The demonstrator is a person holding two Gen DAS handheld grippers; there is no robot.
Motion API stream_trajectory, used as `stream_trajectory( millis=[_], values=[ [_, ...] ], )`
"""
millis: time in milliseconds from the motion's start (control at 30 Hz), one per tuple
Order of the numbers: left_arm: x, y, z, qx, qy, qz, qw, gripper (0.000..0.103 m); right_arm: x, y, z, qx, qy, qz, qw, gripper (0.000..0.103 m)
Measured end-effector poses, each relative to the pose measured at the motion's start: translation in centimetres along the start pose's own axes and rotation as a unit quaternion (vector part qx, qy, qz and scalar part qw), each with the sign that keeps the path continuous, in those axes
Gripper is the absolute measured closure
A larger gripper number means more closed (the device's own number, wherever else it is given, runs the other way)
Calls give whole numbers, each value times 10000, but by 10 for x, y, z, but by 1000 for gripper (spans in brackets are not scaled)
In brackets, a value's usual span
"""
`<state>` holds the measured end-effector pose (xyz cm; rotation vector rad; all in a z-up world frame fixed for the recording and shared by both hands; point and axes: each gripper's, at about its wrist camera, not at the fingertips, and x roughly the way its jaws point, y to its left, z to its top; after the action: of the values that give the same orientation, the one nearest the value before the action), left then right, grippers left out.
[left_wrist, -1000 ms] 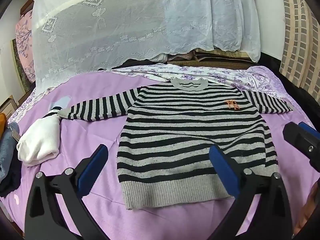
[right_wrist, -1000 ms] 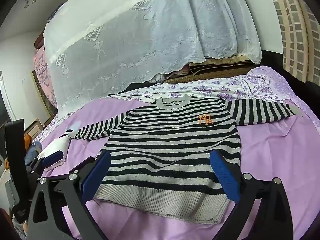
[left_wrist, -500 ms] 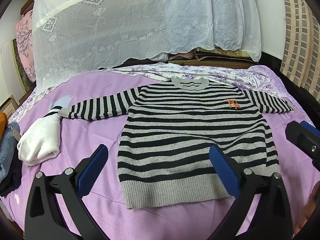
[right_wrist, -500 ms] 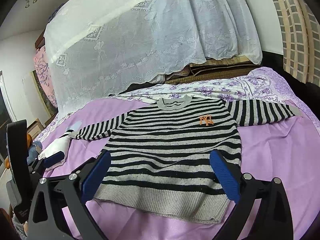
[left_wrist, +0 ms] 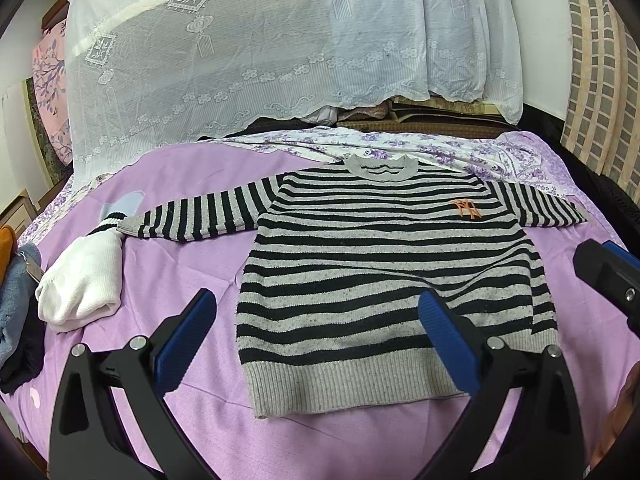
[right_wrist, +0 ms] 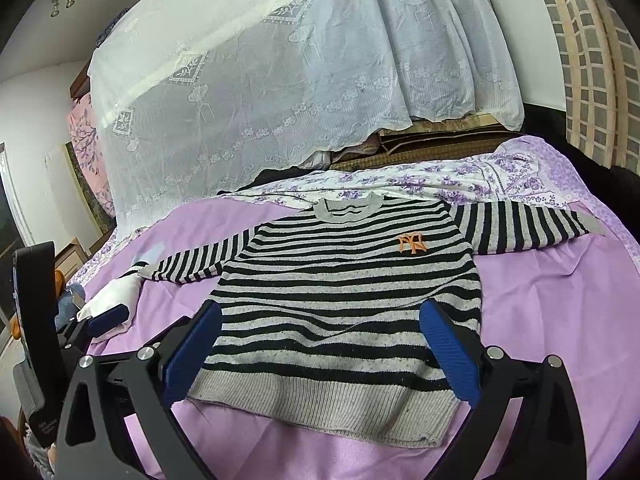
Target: Fold small clothes
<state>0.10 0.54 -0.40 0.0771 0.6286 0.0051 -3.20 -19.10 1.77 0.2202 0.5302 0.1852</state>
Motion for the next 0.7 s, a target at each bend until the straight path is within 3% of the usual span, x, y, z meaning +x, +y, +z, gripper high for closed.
stream_trajectory(
  millis=[700],
  values=[
    [0,0,0,4,6,-2,10000,4,0,2,-1,-1,-14,5,10000,4]
  ],
)
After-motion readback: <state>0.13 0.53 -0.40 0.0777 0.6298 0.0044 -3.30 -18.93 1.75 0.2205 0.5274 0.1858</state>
